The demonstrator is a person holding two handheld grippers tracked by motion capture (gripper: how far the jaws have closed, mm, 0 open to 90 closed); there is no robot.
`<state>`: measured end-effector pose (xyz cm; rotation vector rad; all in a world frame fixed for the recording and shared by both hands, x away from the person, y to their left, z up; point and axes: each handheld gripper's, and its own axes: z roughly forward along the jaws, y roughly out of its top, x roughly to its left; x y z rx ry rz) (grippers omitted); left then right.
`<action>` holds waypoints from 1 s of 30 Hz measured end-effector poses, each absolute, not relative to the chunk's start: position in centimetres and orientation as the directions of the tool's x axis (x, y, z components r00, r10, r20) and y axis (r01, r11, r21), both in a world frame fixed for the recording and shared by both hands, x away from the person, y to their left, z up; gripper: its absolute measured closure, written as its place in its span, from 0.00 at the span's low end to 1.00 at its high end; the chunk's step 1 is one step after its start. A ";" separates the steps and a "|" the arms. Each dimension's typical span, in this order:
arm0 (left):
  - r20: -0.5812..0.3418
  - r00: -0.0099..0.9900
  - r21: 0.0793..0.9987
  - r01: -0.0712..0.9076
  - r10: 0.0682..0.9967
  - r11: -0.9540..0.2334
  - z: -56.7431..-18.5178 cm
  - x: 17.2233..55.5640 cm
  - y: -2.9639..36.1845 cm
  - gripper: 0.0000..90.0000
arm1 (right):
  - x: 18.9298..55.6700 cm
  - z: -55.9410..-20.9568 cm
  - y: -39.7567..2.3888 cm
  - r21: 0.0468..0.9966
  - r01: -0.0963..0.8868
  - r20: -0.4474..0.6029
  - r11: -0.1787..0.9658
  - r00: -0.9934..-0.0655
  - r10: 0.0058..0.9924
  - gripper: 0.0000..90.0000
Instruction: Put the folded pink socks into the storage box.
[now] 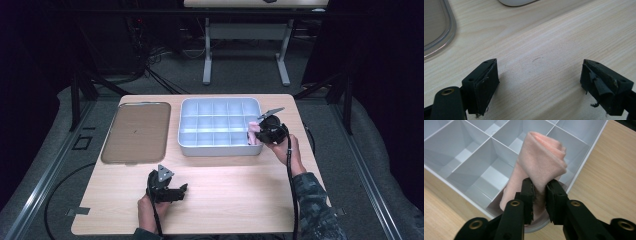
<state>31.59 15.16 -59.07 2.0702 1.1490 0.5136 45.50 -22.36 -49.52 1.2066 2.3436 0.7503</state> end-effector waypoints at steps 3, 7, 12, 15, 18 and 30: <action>0.005 0.527 0.739 0.571 0.850 -0.358 -59.1 31.6 15.2 0.17 | 45.2 -49.0 -22.7 0.647 0.610 -0.082 0.458 -0.541 0.837 0.73; 0.005 0.527 0.739 0.571 0.850 -0.358 -59.1 31.6 15.2 0.17 | 44.6 -48.1 -23.1 0.675 0.591 -0.074 0.441 -0.540 0.838 0.66; 0.005 0.527 0.739 0.571 0.850 -0.359 -59.1 31.6 15.2 0.17 | 44.2 -47.4 -23.3 0.711 0.564 -0.078 0.420 -0.530 0.844 0.69; 0.005 0.527 0.739 0.571 0.850 -0.358 -59.1 31.6 15.2 0.17 | 44.4 -47.8 -23.1 0.696 0.576 -0.064 0.428 -0.545 0.836 0.76; 0.005 0.527 0.739 0.571 0.850 -0.358 -59.1 31.6 15.2 0.17 | 44.7 -48.3 -22.8 0.677 0.598 -0.044 0.429 -0.550 0.834 0.80; 0.005 0.527 0.739 0.571 0.850 -0.358 -59.1 31.6 15.2 0.17 | 45.5 -49.5 -23.2 0.654 0.646 0.025 0.394 -0.539 0.842 0.83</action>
